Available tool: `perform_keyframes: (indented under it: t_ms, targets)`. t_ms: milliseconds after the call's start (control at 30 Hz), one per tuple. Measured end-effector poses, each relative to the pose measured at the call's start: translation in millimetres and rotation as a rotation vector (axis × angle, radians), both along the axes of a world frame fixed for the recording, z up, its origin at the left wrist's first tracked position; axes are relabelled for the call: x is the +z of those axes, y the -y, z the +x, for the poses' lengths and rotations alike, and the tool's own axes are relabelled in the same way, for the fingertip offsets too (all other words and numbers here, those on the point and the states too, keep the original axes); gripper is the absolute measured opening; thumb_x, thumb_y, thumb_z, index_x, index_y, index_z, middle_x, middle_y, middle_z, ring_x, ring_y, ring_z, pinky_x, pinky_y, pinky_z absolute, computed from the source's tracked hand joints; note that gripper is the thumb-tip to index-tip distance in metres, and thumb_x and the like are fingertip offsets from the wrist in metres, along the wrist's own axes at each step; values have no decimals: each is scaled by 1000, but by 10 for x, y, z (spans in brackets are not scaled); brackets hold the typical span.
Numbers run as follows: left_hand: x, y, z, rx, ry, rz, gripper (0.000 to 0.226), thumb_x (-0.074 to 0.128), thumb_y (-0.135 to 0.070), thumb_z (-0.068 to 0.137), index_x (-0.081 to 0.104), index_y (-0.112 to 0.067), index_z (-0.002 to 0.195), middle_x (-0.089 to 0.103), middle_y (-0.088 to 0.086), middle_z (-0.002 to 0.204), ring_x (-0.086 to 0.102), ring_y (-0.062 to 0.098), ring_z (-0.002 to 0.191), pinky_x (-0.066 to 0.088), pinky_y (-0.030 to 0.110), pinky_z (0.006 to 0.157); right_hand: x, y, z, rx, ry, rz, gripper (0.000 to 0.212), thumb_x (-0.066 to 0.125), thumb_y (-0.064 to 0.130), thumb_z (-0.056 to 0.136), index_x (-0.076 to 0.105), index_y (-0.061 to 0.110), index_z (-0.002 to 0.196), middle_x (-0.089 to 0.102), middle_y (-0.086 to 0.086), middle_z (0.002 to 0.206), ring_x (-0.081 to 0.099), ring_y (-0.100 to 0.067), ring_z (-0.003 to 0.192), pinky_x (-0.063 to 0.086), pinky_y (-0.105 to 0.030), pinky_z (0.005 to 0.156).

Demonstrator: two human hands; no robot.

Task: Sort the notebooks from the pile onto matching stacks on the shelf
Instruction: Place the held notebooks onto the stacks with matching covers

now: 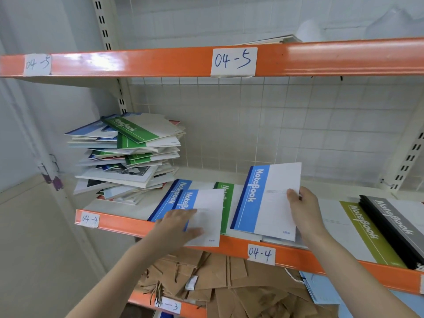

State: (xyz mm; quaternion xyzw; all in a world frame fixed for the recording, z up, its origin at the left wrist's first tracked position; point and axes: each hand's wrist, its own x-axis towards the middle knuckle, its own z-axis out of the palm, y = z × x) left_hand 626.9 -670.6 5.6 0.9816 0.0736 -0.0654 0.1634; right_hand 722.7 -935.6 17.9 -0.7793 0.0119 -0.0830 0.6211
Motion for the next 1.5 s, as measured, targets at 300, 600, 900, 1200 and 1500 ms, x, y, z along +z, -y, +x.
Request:
perform_keyframes:
  t_ms: [300,600,900,1200,1500]
  targets:
    - [-90,-18,-134,-158,34,297,63,13,-63,92,17,-38,149,15,-6,159,15,15,146,18,39,117,7,-83,54,35,59,-42,23,40,23,101,53,4,104,62,-6,93,58,-13,77,44,-29,63]
    - [-169,-351,137,-52,217,128,37,35,-40,102,51,-26,132,48,-12,139,49,9,122,41,28,96,-9,-156,42,62,73,-34,21,40,24,101,52,7,102,62,-4,92,59,-14,78,43,-28,61]
    - [-176,-224,-8,-43,90,310,52,25,-54,99,29,-35,147,24,-6,157,23,14,144,23,39,114,-7,-199,-11,75,79,-37,21,41,23,101,53,7,105,60,1,86,57,-7,73,41,-22,55]
    - [-186,-188,5,-49,110,383,51,25,-51,100,31,-32,147,29,-4,154,25,16,142,25,39,112,33,-302,-43,110,75,-35,25,40,25,101,53,4,106,61,-2,89,59,-10,74,42,-24,56]
    - [-290,-213,-79,-97,90,359,117,-33,-81,52,17,-39,149,16,-6,158,13,17,146,15,44,116,0,-518,18,134,36,23,24,41,25,101,54,5,105,63,-6,95,61,-14,79,46,-29,62]
